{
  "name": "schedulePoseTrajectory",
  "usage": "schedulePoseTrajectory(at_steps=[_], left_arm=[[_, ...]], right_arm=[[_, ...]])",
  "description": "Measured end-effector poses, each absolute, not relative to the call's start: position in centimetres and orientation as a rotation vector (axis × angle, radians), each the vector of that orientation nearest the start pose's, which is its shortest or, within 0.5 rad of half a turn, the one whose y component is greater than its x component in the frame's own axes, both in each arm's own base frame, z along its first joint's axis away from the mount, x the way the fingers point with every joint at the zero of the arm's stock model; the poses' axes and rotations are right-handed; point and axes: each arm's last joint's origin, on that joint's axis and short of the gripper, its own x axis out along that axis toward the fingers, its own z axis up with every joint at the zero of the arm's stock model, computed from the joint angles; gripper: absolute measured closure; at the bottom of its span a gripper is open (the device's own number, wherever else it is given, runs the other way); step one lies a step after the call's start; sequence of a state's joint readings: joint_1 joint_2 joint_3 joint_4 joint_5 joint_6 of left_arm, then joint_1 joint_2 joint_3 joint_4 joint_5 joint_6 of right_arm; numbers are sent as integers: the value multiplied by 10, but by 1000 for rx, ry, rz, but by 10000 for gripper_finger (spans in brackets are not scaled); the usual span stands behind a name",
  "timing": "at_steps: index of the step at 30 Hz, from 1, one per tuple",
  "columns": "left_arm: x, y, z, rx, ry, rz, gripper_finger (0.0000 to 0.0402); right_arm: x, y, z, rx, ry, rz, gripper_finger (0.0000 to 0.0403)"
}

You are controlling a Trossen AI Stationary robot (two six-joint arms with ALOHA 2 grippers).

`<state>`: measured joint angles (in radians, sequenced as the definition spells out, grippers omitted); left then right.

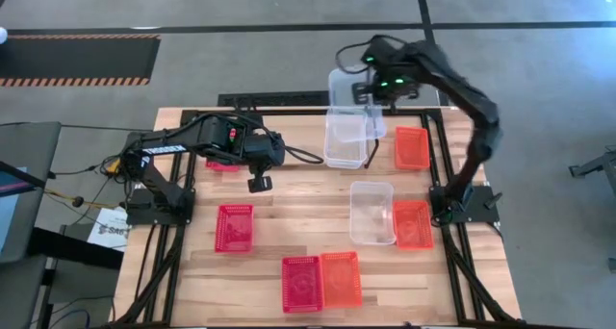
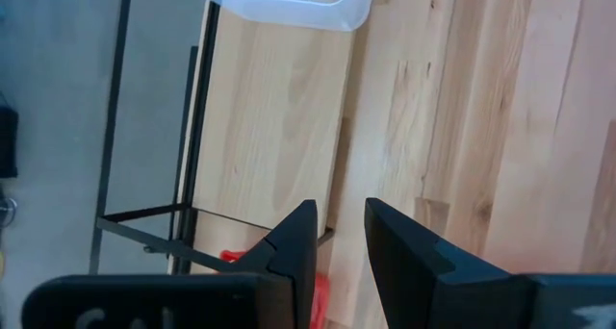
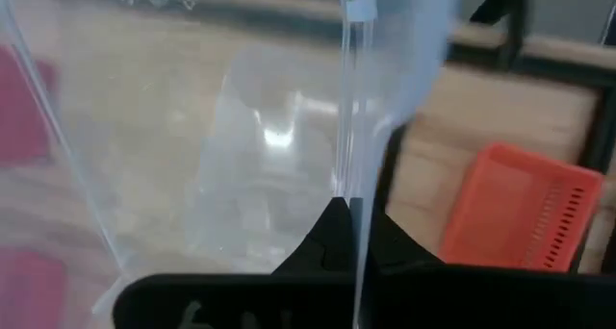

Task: Stack baskets on shelf by color
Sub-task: Stack the left white bin on top of the white bin on the shelf

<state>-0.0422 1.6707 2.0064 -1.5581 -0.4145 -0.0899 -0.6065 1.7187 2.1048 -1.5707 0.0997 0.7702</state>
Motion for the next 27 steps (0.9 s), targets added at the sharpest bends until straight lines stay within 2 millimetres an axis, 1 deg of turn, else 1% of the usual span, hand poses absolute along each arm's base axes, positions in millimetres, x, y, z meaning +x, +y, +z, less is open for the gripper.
schedulePoseTrajectory(at_steps=[4, 6, 8, 11, 14, 17, 19, 21, 22, 24, 27], left_arm=[[290, -1, 415, 200, 1179, 378, 322], [290, -1, 415, 201, 1179, 378, 322], [290, -1, 415, 201, 1179, 378, 322], [290, -1, 415, 201, 1179, 378, 322], [290, -1, 415, 192, 1177, 383, 322], [290, -1, 415, 184, 1176, 385, 322], [290, -1, 415, 180, 1177, 376, 322], [290, -1, 415, 183, 1179, 369, 322], [290, -1, 415, 185, 1180, 368, 322], [290, -1, 415, 190, 1181, 364, 322], [290, -1, 415, 190, 1181, 364, 322]], right_arm=[[207, -140, 461, 956, 684, -1111, 403], [195, -125, 472, 961, 591, -1148, 403], [189, -113, 479, 970, 525, -1174, 403], [195, -104, 479, 975, 511, -1165, 403], [216, -105, 467, 947, 577, -1160, 403], [235, -111, 440, 916, 717, -1172, 403], [240, -112, 418, 925, 808, -1204, 403], [239, -112, 395, 966, 903, -1216, 403], [237, -112, 386, 995, 919, -1221, 403], [233, -113, 373, 1053, 868, -1212, 403], [232, -115, 365, 1112, 682, -1139, 403]])
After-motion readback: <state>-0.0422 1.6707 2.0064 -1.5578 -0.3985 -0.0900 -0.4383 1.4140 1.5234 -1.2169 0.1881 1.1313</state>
